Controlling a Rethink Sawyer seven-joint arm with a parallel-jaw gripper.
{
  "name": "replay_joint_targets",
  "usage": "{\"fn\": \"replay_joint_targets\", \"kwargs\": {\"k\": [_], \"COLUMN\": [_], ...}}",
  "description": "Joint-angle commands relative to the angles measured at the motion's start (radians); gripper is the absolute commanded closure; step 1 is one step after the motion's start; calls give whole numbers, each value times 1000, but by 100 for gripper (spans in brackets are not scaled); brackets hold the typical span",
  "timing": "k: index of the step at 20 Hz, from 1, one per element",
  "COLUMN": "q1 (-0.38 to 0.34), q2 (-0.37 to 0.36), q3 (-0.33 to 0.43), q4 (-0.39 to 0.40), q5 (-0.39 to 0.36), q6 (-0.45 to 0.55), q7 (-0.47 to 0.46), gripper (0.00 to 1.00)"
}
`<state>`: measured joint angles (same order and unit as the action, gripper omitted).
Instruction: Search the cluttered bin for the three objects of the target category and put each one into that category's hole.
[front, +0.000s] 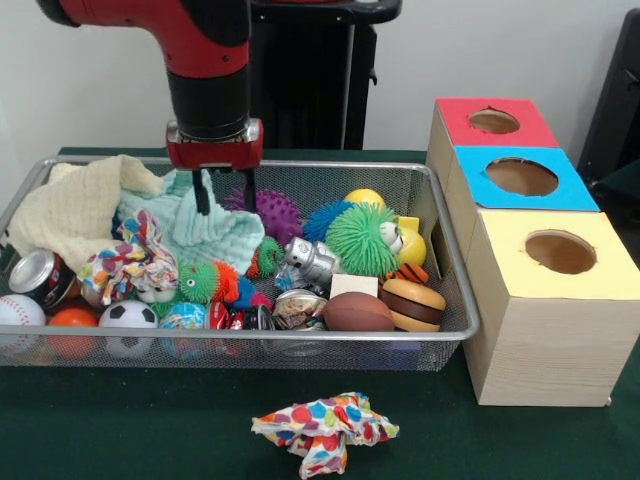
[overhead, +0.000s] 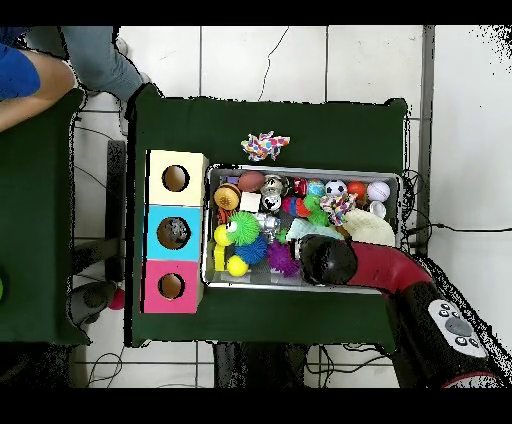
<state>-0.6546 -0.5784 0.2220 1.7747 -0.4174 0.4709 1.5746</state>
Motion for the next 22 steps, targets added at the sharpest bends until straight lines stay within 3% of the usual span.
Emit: {"fn": "replay_joint_targets", "kwargs": {"k": [1, 5, 10, 14, 19, 22], "q1": [31, 62, 127, 122, 96, 62], "q2": [61, 99, 253, 332, 439, 489], "q3": [-15, -42, -128, -139, -118, -85], "q4": [-160, -197, -294, -319, -367, -386], "q5": [-195, -278, -323, -231, -171, -111], "q6": [-27, -111, -158, -155, -172, -131], "q7": [-95, -19, 110, 178, 154, 120], "gripper": [0, 0, 0, 0, 0, 0]}}
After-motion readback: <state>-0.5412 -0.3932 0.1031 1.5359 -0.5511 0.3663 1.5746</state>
